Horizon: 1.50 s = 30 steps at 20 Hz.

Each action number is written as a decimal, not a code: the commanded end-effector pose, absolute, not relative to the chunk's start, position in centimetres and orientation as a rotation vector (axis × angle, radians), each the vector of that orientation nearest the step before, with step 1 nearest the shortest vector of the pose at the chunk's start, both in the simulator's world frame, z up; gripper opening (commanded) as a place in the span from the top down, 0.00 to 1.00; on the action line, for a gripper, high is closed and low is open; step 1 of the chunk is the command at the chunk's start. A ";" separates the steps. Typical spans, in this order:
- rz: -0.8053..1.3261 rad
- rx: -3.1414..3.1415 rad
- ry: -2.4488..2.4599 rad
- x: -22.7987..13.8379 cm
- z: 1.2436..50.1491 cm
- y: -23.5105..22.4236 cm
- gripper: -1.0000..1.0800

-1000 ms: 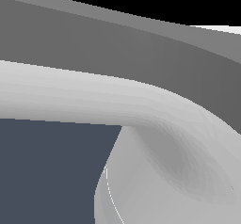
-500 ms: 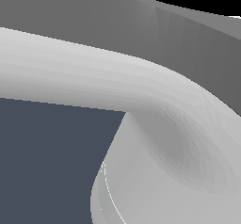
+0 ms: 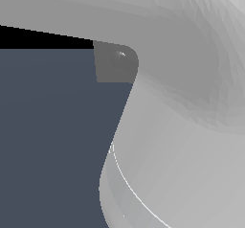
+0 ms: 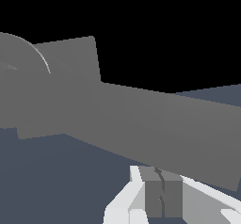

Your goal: Turn on the faucet by rotating a designated handle.

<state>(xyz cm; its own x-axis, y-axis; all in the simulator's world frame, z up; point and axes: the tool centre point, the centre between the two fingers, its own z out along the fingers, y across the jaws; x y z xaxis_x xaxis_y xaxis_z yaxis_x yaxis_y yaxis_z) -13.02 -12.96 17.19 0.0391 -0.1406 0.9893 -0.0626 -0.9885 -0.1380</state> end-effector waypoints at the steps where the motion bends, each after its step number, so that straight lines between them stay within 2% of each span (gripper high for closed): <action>1: -2.159 -2.211 0.210 -12.9 18.9 -13.6 1.00; 30: -2.226 -2.229 0.135 -12.8 29.0 -16.5 1.00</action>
<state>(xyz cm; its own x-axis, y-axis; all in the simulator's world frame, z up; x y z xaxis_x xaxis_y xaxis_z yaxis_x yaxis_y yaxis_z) -13.18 -16.50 28.79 -0.0451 -0.0674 0.9967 -0.0727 -0.9949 -0.0705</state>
